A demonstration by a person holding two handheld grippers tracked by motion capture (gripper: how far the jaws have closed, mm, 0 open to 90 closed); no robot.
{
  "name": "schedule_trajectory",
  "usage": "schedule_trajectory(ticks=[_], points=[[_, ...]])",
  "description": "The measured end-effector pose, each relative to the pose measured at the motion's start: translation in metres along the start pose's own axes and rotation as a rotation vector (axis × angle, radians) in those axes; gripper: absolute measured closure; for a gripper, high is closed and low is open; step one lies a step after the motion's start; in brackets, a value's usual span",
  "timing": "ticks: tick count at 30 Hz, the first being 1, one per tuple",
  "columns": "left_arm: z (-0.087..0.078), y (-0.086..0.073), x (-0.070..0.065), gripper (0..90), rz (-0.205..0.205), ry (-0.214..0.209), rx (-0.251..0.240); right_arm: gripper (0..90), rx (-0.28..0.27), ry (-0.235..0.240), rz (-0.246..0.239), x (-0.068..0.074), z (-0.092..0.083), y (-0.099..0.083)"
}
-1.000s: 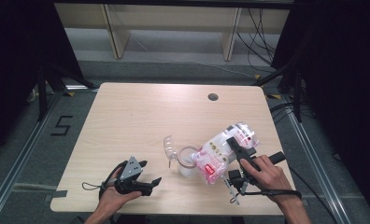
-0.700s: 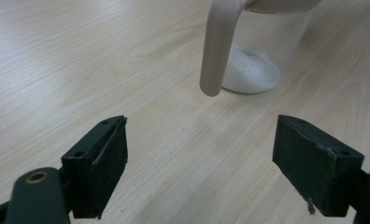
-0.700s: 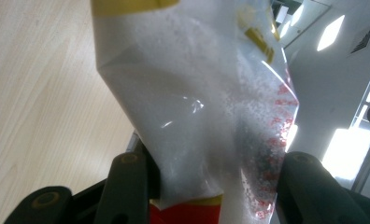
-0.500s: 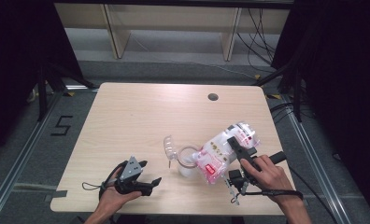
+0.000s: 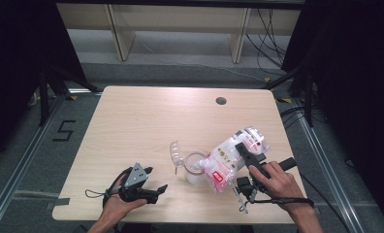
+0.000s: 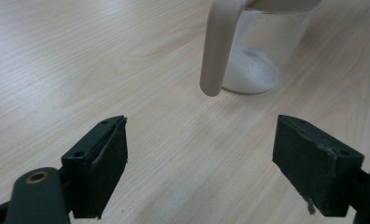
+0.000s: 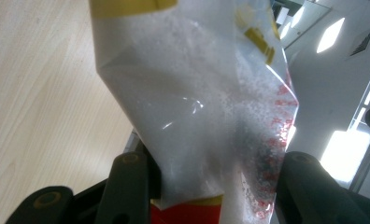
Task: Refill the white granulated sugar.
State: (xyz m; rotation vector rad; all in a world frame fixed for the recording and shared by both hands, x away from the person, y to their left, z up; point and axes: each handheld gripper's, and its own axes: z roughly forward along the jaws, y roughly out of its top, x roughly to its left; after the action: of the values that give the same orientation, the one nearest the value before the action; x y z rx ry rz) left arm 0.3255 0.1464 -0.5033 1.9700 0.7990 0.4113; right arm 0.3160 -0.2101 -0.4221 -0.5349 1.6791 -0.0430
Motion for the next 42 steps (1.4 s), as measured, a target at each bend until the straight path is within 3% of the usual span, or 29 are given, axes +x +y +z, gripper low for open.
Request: schedule_trajectory(ticks=[6, 8, 10, 13, 16, 19, 31, 36, 37, 42], points=[[0.0006, -0.0002, -0.0005, 17.7, -0.008, -0.001, -0.001, 60.1, 0.006, -0.001, -0.006, -0.0006, -0.0007, -0.0009], [-0.0007, 0.0002, 0.0017, 17.7, 0.026, 0.004, 0.02, 60.2, 0.008, -0.001, 0.0, -0.0001, -0.0009, -0.0007], [0.0002, -0.0002, -0.0001, 17.7, -0.001, 0.003, 0.005, 60.2, 0.005, 0.0, -0.004, -0.0004, -0.0007, -0.0009], [0.0002, -0.0002, -0.0001, 17.7, -0.001, 0.002, 0.005, 60.4, 0.003, -0.003, 0.012, 0.001, -0.0004, -0.0003], [0.0004, -0.0002, -0.0002, 17.7, -0.002, 0.002, 0.006, 60.5, -0.012, -0.008, -0.022, -0.0012, 0.0006, 0.0], [0.0005, -0.0003, 0.0, 17.7, -0.002, -0.002, 0.005, 60.8, 0.005, 0.0, 0.006, 0.0012, -0.0004, -0.0004], [0.0001, -0.0002, 0.0, 17.7, -0.003, -0.001, 0.004, 61.6, 0.005, -0.001, 0.006, 0.001, -0.0007, -0.0011], [-0.0002, 0.0, 0.0005, 17.7, 0.007, 0.0, 0.005, 61.8, 0.002, -0.007, -0.003, -0.0001, -0.0006, -0.0019], [-0.0001, 0.0, 0.0006, 17.7, 0.007, -0.001, 0.004, 61.8, -0.011, -0.013, -0.026, -0.002, 0.0003, -0.0019], [0.0001, 0.0, -0.0002, 17.7, -0.003, 0.0, -0.001, 62.0, -0.008, -0.012, -0.018, -0.0013, 0.0, -0.0021]])
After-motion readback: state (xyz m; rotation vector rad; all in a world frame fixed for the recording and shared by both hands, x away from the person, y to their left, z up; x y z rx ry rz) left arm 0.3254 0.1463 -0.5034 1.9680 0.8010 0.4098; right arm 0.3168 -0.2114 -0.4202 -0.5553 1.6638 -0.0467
